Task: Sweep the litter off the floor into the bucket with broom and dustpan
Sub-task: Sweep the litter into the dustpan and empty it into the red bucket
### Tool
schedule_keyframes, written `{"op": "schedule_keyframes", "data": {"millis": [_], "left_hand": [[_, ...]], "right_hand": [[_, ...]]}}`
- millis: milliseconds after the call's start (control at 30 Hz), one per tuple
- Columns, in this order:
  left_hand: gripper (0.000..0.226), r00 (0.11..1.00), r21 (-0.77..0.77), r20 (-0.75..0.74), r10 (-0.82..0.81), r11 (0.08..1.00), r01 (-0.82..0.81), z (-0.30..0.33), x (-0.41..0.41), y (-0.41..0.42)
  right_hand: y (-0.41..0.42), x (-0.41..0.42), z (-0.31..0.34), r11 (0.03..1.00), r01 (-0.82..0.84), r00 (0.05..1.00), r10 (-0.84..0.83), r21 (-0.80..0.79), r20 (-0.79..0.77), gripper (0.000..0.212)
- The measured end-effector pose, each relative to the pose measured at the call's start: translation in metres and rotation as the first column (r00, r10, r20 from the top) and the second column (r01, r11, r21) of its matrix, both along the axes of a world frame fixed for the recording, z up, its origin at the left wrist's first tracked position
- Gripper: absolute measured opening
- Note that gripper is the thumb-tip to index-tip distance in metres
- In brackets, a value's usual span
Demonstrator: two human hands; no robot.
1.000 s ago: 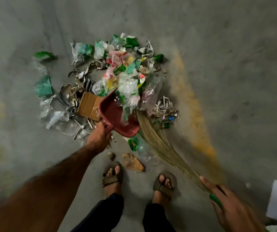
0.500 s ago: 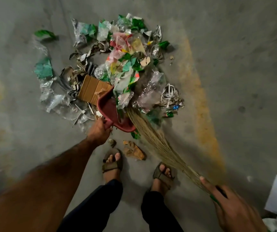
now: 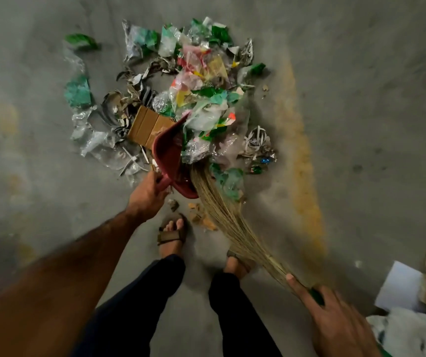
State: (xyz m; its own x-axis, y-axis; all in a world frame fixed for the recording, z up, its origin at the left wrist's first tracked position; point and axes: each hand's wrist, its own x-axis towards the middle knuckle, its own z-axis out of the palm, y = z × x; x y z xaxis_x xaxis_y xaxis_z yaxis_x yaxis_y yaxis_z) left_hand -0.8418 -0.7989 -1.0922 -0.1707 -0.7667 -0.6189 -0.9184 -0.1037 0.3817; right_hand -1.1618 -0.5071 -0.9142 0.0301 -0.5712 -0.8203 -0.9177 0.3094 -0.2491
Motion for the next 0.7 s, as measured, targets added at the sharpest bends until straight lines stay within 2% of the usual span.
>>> {"op": "schedule_keyframes", "data": {"millis": [67, 133, 267, 400, 700], "left_hand": [[0.029, 1.0, 0.0, -0.02, -0.011, 1.0, 0.011, 0.03, 0.013, 0.01], [0.03, 1.0, 0.006, -0.009, -0.011, 1.0, 0.011, 0.064, 0.027, 0.019], [0.031, 1.0, -0.006, 0.01, -0.014, 1.0, 0.014, 0.141, 0.046, 0.028], [0.03, 0.999, -0.032, 0.027, -0.024, 0.999, 0.025, 0.221, 0.06, 0.029], [0.031, 0.997, -0.225, -0.046, -0.066, 0.973, 0.055, 0.364, 0.088, 0.032]], "right_hand": [[0.01, 0.007, 0.028, 0.998, 0.006, 0.999, -0.008, -0.064, -0.035, 0.089], [0.026, 0.015, 0.059, 0.985, 0.091, 0.994, -0.1, -0.145, -0.05, 0.101], [0.038, 0.017, 0.126, 0.985, -0.004, 0.984, -0.027, -0.173, -0.177, 0.114], [0.035, 0.021, 0.201, 0.967, -0.07, 0.972, 0.011, -0.246, -0.235, 0.106], [0.026, 0.022, 0.331, 0.868, -0.091, 0.941, -0.085, -0.488, -0.327, 0.085]]}}
